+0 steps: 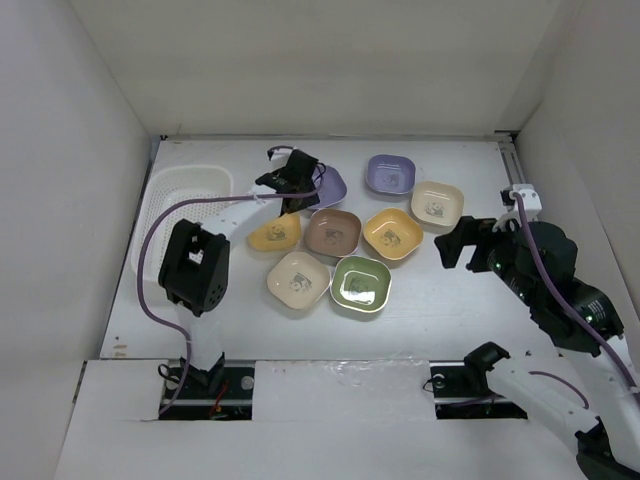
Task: Place the plates into the plastic bin on the countertop
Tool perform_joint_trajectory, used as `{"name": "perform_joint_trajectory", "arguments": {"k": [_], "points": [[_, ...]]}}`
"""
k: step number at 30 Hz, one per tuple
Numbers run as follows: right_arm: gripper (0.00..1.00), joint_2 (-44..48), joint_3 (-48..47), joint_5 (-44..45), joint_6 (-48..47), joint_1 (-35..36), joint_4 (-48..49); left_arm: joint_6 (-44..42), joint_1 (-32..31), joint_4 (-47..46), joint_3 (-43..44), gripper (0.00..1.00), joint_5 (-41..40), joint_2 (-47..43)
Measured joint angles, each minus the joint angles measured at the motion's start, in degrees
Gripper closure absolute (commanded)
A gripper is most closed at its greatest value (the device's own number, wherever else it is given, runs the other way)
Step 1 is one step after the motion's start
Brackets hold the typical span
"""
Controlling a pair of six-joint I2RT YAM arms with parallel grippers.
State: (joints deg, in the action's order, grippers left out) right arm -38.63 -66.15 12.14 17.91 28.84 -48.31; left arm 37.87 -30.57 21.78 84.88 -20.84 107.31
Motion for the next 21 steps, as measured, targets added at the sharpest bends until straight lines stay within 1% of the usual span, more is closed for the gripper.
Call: {"name": "perform_joint_trajectory", "arguments": {"k": [3,9,12,13,15,17,18,20,21], "points": [[0.0,0.0,0.5,-0.3,0.0,0.0,0.0,0.3,0.7,-0.3,-1.8,0.35,0.1,0.2],[0.0,-0.1,0.5,-1.1,0.0,0.0,0.0,0.7,0.7,-1.0,-2.8,0.42,1.0,3.5],[0.0,0.0,0.5,-1.3,0.0,0.0,0.0,1.1,0.6,-1.4,-3.0,0.49,1.4,5.4],[0.0,0.0,0.5,-1.4,0.0,0.0,0.0,1.2,0.6,-1.4,-3.2,0.49,1.5,5.8],[0.0,0.1,0.5,-1.5,0.0,0.0,0.0,1.6,0.7,-1.5,-3.3,0.55,1.6,6.4],[0.0,0.1,0.5,-1.5,0.0,0.0,0.0,1.9,0.7,-1.5,-3.5,0.57,1.8,6.8],[0.0,0.1,0.5,-1.5,0.0,0.0,0.0,2.1,0.7,-1.5,-3.5,0.62,1.8,6.9],[0.0,0.1,0.5,-1.5,0.0,0.0,0.0,2.5,0.7,-1.5,-3.6,0.67,1.8,7.1],[0.0,0.1,0.5,-1.5,0.0,0.0,0.0,2.6,0.7,-1.5,-3.6,0.67,1.8,7.3]]}}
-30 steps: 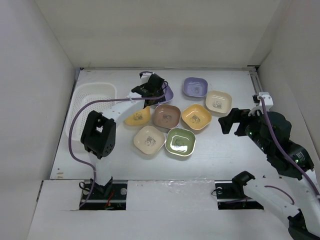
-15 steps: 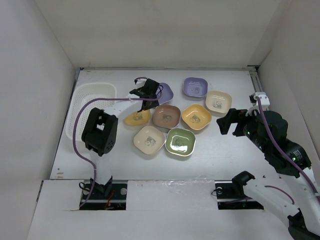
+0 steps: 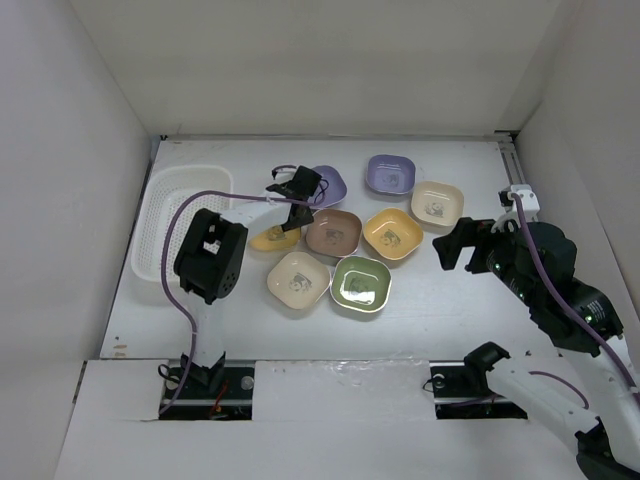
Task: Place the plates into the plastic bin on the countertop
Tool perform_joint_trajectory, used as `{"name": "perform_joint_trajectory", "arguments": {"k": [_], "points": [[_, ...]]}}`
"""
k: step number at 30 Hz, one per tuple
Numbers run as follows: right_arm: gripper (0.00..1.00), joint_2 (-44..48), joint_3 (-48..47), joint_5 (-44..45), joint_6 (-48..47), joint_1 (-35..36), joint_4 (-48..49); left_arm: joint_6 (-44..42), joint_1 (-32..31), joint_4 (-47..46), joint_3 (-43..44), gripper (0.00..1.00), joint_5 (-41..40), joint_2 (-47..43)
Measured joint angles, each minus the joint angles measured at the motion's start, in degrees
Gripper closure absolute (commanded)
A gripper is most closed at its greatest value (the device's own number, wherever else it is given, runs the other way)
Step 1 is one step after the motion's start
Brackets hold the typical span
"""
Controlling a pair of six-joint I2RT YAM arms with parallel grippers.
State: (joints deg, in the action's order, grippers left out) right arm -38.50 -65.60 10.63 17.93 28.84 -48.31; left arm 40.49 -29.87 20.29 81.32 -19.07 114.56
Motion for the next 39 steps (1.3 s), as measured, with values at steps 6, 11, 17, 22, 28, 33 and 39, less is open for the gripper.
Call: {"name": "perform_joint_trajectory", "arguments": {"k": [6,11,17,22,28,33,39], "points": [[0.0,0.0,0.0,0.0,0.0,0.0,0.0,0.4,0.0,0.0,-0.2,0.97,-1.1,0.1],[0.0,0.0,0.0,0.0,0.0,0.0,0.0,0.1,0.0,1.1,0.7,1.0,-2.6,0.1],[0.0,0.0,0.0,-0.2,0.0,0.0,0.0,-0.4,0.0,2.7,1.7,1.0,-2.5,-0.1],[0.0,0.0,0.0,-0.4,0.0,0.0,0.0,-2.0,0.0,6.0,6.5,1.0,-1.9,-1.7],[0.0,-0.1,0.0,-1.5,0.0,0.0,0.2,-4.7,0.0,8.4,19.8,1.0,-0.7,-3.9],[0.0,-0.1,0.0,-2.1,0.0,0.0,0.8,-5.6,0.9,14.4,37.6,1.0,-1.0,-3.2],[0.0,-0.1,0.0,-2.8,0.0,0.0,1.2,-4.1,9.5,17.2,43.0,1.0,-2.8,-4.9]]}}
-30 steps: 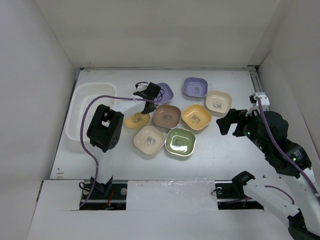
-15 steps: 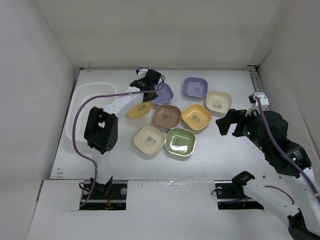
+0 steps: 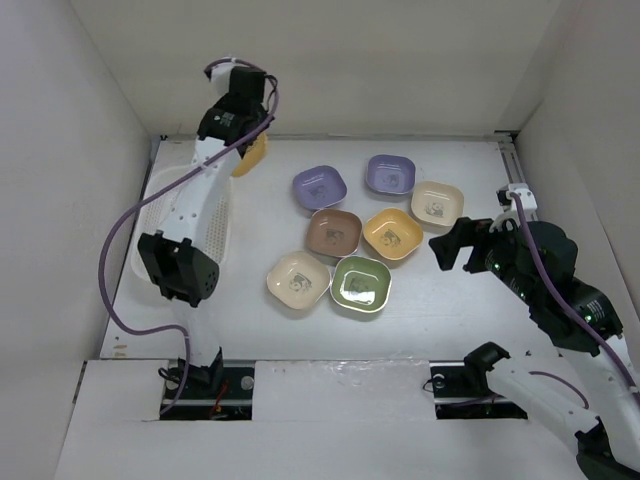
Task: Place the plates into the plastic bin on the countertop
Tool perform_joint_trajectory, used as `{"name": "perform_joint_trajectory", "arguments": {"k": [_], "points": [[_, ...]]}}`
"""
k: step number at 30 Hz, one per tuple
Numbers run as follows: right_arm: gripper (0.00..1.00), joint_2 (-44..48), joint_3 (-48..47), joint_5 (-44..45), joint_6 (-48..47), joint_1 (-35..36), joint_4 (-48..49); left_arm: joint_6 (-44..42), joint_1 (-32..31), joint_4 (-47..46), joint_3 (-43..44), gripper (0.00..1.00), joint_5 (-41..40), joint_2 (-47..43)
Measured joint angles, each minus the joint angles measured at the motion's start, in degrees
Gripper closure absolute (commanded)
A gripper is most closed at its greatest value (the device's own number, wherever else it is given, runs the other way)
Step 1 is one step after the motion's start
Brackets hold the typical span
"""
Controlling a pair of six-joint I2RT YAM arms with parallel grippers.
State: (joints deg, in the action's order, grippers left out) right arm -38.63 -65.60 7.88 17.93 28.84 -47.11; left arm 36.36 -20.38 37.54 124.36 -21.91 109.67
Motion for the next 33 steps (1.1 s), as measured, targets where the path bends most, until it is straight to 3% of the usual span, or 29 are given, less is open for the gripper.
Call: {"name": "perform_joint_trajectory", "arguments": {"k": [3,8,12,18,29,32,33], "points": [[0.0,0.0,0.1,-0.1,0.0,0.0,0.5,1.3,6.5,0.9,-5.0,1.0,-0.8,-1.2],[0.0,0.0,0.5,-0.2,0.0,0.0,1.3,2.7,17.4,-0.6,-20.8,1.0,1.4,-4.3],[0.0,-0.3,0.6,-0.6,0.0,0.0,1.6,3.4,23.2,-0.7,-26.2,1.0,2.5,-4.4],[0.0,-0.9,0.9,-1.8,0.0,0.0,2.3,4.6,24.2,-3.3,-26.3,1.0,3.1,-3.4],[0.0,0.3,1.0,-2.1,0.0,0.0,2.6,5.4,24.2,-4.6,-24.6,1.0,4.9,8.0],[0.0,0.4,1.0,-2.1,0.0,0.0,2.6,5.5,24.2,-4.5,-21.7,0.95,5.0,10.4],[0.0,0.4,1.0,-2.1,0.1,0.0,2.6,5.5,24.2,-4.6,-20.8,0.9,5.0,10.9]]}}
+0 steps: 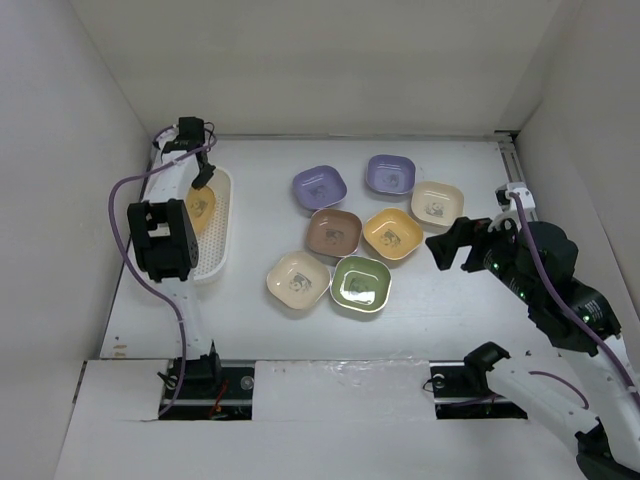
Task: Place the plates into the plastic bin on the countertop
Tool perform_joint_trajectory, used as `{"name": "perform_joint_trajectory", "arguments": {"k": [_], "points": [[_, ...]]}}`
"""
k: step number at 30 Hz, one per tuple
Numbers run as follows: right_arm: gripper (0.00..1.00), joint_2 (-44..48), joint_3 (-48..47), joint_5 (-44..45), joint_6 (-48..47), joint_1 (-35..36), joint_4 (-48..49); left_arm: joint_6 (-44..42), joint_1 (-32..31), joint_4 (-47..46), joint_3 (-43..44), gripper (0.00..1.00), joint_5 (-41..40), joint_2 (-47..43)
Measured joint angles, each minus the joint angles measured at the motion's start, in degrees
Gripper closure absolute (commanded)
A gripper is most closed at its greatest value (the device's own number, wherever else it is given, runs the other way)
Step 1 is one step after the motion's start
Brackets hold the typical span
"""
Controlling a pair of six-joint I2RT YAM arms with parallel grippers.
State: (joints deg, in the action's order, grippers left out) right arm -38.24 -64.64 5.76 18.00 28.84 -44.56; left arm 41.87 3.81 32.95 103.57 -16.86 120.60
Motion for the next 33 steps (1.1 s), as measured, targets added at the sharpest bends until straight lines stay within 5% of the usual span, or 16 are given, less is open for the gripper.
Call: {"name": "perform_joint_trajectory", "arguments": {"k": [3,4,8,13,18,24,33], "points": [[0.0,0.0,0.0,0.0,0.0,0.0,0.0,0.1,0.0,-0.2,1.6,0.66,0.0,0.4],[0.0,0.0,0.1,0.0,0.0,0.0,0.0,0.1,0.0,-0.6,1.7,0.43,-0.1,0.3],[0.0,0.0,0.7,0.0,0.0,0.0,0.0,0.6,0.0,-1.3,1.2,0.03,-0.5,0.2],[0.0,-0.1,0.7,0.0,0.0,0.0,0.0,1.2,-1.0,-1.0,-1.3,0.0,-2.5,-4.1],[0.0,-0.1,0.9,0.0,0.0,0.0,0.0,-0.3,-5.0,-5.0,-8.0,0.0,-1.4,-18.1],[0.0,-0.7,0.9,1.6,-0.1,0.0,0.0,-4.3,-18.6,-12.1,-12.8,0.0,0.1,-34.6],[0.0,-2.7,-2.0,6.1,-0.5,0.0,-1.4,-7.3,-35.7,-17.7,-33.4,0.0,3.8,-41.0]]}}
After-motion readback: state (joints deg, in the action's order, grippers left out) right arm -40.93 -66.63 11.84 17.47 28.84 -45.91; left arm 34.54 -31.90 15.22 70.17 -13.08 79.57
